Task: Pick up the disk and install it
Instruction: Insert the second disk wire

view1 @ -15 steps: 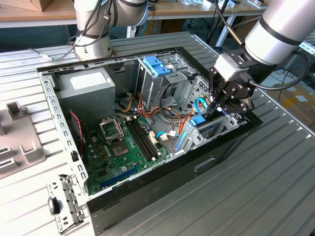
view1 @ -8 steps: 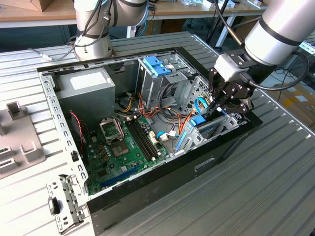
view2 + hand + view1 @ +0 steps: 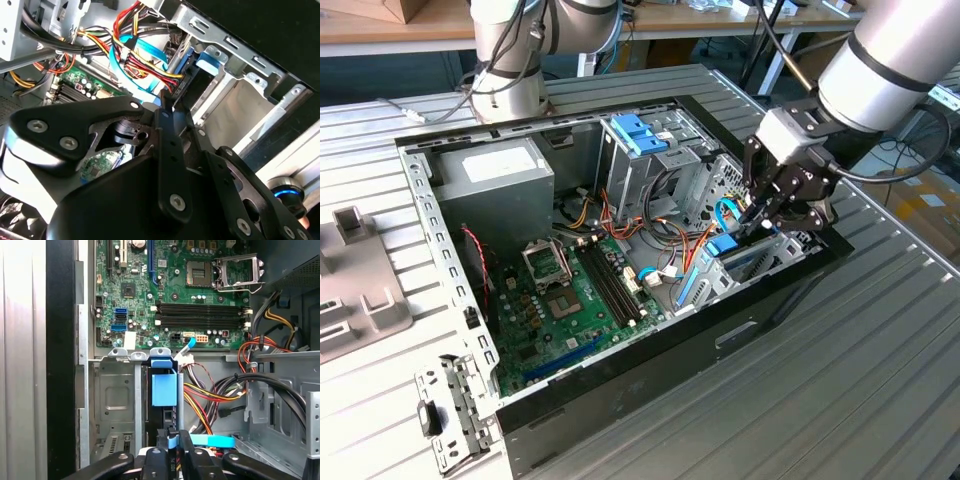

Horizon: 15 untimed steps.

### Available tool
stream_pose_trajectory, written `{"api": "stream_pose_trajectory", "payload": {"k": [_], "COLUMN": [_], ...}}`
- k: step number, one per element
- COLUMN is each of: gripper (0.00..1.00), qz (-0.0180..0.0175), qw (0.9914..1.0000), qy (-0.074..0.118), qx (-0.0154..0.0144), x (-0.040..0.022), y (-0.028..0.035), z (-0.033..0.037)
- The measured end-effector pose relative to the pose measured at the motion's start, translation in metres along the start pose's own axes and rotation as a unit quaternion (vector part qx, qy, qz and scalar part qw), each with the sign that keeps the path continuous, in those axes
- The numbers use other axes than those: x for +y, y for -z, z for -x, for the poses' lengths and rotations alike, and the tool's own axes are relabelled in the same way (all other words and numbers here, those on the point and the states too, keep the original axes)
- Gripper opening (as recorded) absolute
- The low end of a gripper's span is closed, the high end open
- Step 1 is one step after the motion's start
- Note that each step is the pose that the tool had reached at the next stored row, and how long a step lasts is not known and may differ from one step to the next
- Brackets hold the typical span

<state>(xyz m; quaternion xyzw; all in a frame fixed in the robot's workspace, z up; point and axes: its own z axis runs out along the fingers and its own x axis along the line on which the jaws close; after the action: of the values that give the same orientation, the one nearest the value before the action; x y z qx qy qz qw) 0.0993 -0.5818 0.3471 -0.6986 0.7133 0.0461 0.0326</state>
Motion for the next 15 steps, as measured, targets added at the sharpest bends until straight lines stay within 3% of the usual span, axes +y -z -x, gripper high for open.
{"api": "stream_pose_trajectory", "payload": {"k": [2,4,5,8,10,15], "gripper": [0.24,0.24,0.22,0.11,0.11,0.11], "qz": [0.0,0.0,0.0001,0.0013,0.0024,0.0052], "qw": [1.0,1.0,1.0,0.99998,0.99997,0.99995], "qy": [0.0,0.0,0.0,0.0,0.0,0.0], "qx": [0.0,-0.001,-0.003,-0.0062,-0.008,-0.0083], "x": [0.0001,0.0002,0.0002,0.0001,0.0001,-0.0005], "y": [0.0064,0.0077,0.0077,0.0058,0.0036,-0.001], "z": [0.0007,0.001,0.0011,0.0009,0.0007,-0.0005]}}
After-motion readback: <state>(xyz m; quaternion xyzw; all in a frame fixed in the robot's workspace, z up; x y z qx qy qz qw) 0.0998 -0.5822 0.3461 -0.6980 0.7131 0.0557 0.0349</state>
